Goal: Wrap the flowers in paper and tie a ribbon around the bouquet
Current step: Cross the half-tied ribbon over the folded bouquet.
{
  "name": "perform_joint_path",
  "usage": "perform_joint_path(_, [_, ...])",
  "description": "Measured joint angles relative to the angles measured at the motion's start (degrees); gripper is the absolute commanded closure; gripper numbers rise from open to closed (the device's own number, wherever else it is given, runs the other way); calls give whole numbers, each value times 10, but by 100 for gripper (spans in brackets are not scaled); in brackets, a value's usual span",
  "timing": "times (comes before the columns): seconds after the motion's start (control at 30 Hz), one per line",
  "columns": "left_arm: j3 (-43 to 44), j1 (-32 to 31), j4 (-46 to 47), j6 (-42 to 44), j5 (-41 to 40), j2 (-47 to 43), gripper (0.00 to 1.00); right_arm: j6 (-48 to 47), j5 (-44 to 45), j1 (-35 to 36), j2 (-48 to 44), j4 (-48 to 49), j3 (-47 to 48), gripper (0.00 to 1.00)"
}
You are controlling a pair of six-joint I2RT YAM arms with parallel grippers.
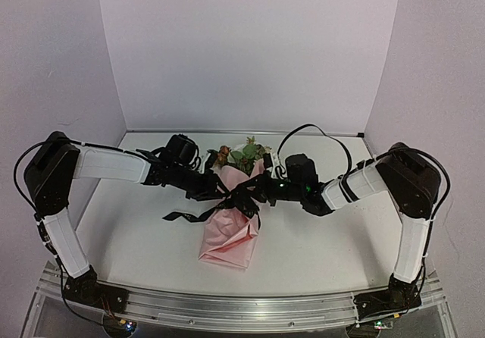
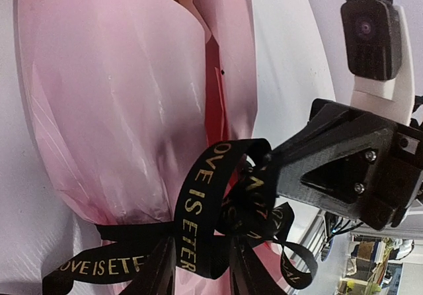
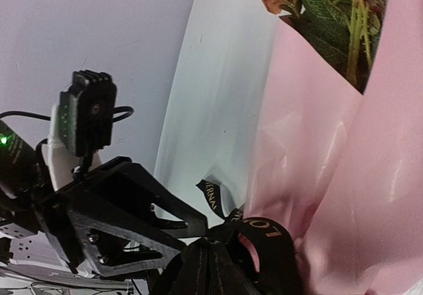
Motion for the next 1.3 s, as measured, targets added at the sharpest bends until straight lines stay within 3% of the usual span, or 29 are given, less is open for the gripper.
perform_joint_path(0.27, [1, -3, 2, 2, 13, 11, 93, -12, -14, 0, -32, -10, -9, 98])
perform_joint_path(0.43, [4, -3, 2, 2, 15, 12, 97, -27, -18, 0, -38, -35, -14, 98])
perform_joint_path(1.3, [29, -20, 23, 56, 9, -10, 99, -69, -3, 0, -40, -107, 11, 99])
